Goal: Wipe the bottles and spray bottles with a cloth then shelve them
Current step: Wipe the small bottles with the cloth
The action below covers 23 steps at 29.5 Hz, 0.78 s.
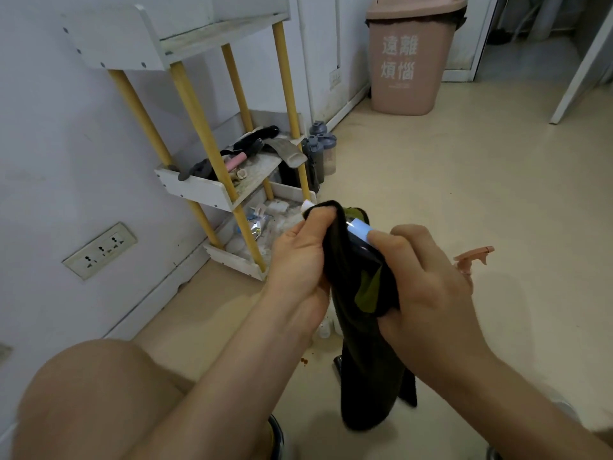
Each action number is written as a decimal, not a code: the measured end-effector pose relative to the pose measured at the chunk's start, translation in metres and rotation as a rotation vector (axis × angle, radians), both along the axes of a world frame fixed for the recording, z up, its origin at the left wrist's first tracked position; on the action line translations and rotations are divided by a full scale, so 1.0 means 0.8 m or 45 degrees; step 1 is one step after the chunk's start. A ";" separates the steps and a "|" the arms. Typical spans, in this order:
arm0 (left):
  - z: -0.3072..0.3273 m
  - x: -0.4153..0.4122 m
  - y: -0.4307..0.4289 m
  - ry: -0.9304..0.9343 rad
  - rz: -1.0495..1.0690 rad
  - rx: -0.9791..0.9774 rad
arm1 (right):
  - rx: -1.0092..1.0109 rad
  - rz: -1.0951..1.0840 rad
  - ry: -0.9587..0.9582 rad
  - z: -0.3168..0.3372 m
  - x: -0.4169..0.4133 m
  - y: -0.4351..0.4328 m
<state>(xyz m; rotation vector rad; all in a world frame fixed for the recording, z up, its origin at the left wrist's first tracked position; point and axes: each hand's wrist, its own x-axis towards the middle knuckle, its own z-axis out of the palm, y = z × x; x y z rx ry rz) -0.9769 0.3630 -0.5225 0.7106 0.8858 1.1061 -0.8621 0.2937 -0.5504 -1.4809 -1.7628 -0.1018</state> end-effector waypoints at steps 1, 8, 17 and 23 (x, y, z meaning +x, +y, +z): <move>0.000 0.000 0.002 0.012 0.032 -0.004 | -0.118 0.143 0.225 0.002 0.000 -0.001; 0.012 -0.002 -0.007 -0.149 -0.188 0.194 | -0.749 0.505 2.146 0.030 0.011 0.003; -0.014 0.029 -0.031 -0.107 -0.156 0.064 | -0.033 0.015 1.017 0.008 -0.010 0.002; -0.024 0.031 -0.030 0.178 -0.045 0.200 | -0.328 0.120 0.258 0.001 0.005 0.001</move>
